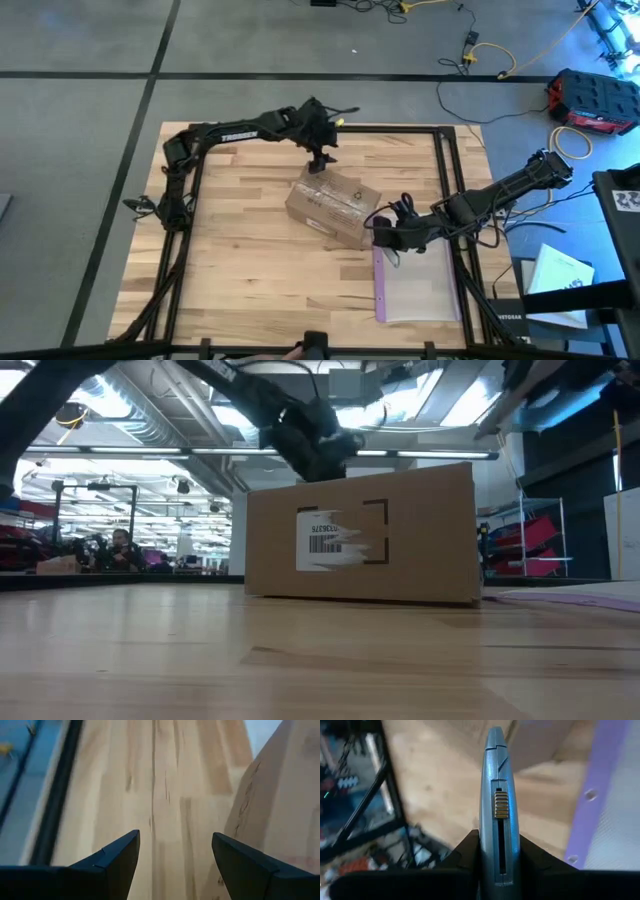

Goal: Unpack boxes
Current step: Open the cardboard box using the cutter

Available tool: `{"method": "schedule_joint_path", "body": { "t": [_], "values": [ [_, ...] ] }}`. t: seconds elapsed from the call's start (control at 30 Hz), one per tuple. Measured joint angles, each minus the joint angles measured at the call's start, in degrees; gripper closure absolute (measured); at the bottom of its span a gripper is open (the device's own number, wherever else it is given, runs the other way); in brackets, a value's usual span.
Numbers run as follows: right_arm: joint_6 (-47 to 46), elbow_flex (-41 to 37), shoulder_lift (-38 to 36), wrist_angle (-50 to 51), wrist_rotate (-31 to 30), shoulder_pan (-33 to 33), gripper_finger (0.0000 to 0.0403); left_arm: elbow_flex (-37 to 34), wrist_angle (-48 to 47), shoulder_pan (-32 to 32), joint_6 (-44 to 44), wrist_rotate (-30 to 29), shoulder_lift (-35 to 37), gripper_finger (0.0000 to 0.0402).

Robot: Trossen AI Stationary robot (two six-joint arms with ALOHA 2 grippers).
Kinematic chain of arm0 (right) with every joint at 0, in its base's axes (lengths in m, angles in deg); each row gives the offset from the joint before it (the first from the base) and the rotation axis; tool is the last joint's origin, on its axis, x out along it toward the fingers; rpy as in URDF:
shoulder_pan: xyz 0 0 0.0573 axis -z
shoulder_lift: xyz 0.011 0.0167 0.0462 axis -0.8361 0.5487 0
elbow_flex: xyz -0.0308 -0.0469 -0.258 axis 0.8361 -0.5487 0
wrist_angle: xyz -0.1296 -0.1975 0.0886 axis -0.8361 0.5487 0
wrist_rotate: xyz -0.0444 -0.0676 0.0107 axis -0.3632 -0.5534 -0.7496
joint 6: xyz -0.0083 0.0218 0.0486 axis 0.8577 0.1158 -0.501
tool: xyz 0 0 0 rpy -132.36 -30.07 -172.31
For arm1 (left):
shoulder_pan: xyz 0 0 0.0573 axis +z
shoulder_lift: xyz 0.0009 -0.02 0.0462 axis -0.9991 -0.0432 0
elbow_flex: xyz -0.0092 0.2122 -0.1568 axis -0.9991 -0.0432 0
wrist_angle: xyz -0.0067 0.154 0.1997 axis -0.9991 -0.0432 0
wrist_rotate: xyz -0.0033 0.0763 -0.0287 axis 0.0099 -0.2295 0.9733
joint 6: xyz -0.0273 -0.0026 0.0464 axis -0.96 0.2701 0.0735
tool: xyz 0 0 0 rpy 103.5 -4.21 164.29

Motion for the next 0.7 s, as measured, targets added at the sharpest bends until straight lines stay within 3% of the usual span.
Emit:
{"method": "schedule_joint_path", "body": {
  "t": [0.23, 0.5, 0.7],
  "values": [
    [1.93, 0.00, 1.07, -2.15, 3.87, 0.00, 0.0341, 0.04, -8.80, 1.14, 1.62, -0.42, -1.32, 0.0165],
    [3.60, 0.04, -0.17, 0.96, 2.84, 0.00, 0.0341, 0.00, -21.01, 1.23, 2.65, -0.65, 1.20, 0.0165],
    [6.86, 8.14, -1.68, 17.42, 0.36, 0.15, 0.0341, -0.02, -23.57, 0.22, 2.54, -0.37, 5.20, 0.0165]
  ]
}}
